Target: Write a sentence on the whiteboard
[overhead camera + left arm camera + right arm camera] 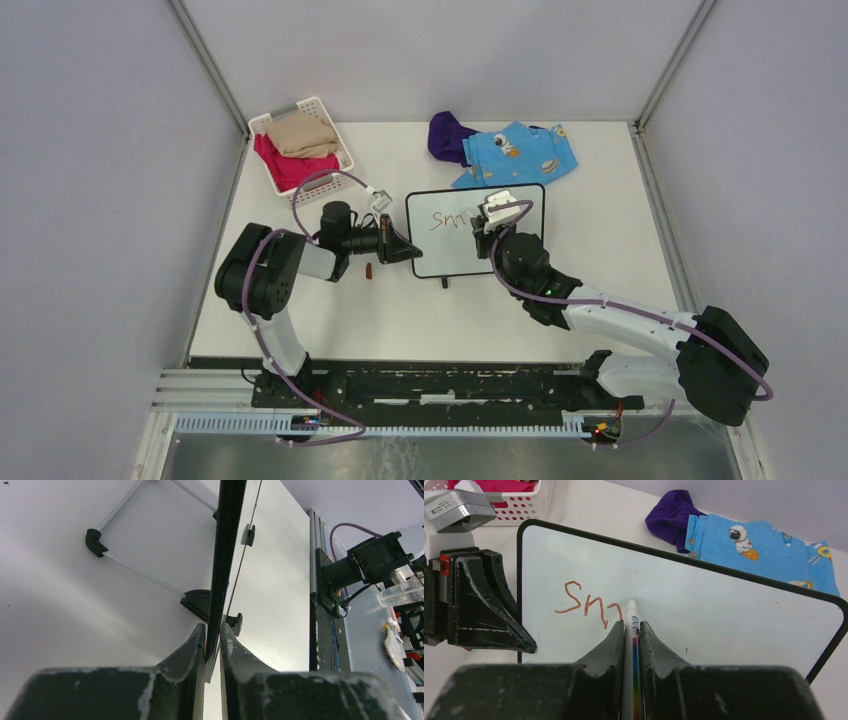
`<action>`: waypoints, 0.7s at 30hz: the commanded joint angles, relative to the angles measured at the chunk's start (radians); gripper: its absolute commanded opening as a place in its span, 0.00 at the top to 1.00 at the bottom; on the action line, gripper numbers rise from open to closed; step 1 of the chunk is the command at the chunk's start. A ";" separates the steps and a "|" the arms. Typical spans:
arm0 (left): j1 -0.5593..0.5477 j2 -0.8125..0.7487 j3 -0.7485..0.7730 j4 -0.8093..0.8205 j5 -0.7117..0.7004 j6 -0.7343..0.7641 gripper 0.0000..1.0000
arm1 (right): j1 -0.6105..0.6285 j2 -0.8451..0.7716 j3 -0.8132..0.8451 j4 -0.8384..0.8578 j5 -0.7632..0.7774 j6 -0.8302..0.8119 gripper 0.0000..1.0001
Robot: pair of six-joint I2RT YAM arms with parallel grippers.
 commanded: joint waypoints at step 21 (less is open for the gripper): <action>0.002 -0.008 0.016 -0.050 -0.065 0.061 0.98 | -0.014 -0.025 -0.082 0.014 0.016 0.040 1.00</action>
